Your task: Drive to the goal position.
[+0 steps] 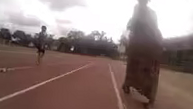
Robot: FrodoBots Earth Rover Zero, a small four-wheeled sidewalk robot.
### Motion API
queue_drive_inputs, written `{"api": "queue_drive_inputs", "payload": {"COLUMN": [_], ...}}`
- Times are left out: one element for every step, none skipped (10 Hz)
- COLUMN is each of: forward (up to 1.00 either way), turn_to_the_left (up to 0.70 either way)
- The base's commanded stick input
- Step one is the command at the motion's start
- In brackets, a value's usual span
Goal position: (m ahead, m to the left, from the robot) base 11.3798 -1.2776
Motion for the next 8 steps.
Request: {"api": "queue_drive_inputs", "payload": {"forward": [0.85,0.85,0.85,0.85,0.85,0.85,0.85,0.85], "turn_to_the_left": [-0.34,-0.34,-0.34,-0.34,-0.34,-0.34,-0.34,-0.34]}}
